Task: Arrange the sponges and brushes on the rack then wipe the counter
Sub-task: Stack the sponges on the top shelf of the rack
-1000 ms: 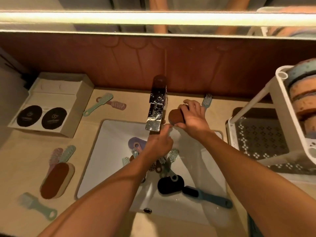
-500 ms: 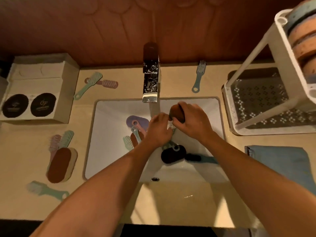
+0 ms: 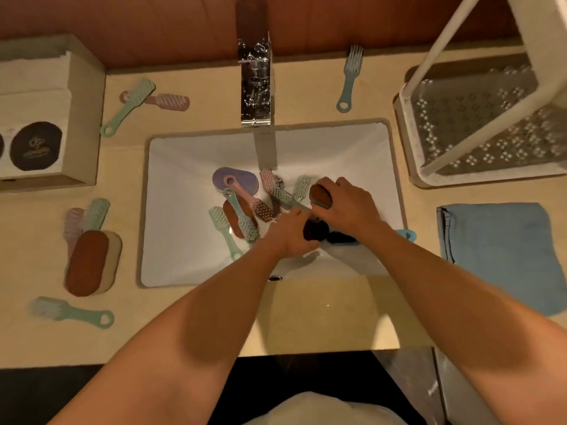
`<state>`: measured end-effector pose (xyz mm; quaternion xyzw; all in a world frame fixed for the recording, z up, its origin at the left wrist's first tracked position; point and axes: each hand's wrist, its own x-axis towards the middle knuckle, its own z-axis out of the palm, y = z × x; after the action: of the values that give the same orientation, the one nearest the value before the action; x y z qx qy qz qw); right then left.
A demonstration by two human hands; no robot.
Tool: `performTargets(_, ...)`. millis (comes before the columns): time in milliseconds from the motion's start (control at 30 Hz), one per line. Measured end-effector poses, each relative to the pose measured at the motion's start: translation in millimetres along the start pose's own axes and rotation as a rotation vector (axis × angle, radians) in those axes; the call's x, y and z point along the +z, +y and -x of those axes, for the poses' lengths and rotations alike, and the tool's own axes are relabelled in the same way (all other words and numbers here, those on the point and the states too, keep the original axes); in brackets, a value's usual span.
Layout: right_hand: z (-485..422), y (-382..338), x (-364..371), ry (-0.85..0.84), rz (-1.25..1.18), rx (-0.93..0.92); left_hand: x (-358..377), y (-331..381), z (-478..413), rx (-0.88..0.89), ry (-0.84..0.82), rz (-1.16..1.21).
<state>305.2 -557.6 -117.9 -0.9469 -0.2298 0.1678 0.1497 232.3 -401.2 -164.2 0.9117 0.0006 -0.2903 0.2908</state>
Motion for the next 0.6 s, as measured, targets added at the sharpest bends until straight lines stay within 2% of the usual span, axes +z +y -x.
performTargets(167,11.9,-6.4,2.7,-0.045,0.051,-0.004,18.0,6.7,0.0,0.003,0.050,-0.173)
performTargets(367,16.1,-8.8,-0.7,0.011,0.062,0.024,13.4,11.5,1.3,-0.015,0.108,0.007)
performTargets(600,25.8,-22.3,-26.4,0.121,-0.113,0.111,-34.5,20.1,24.1,-0.075,0.092,-0.008)
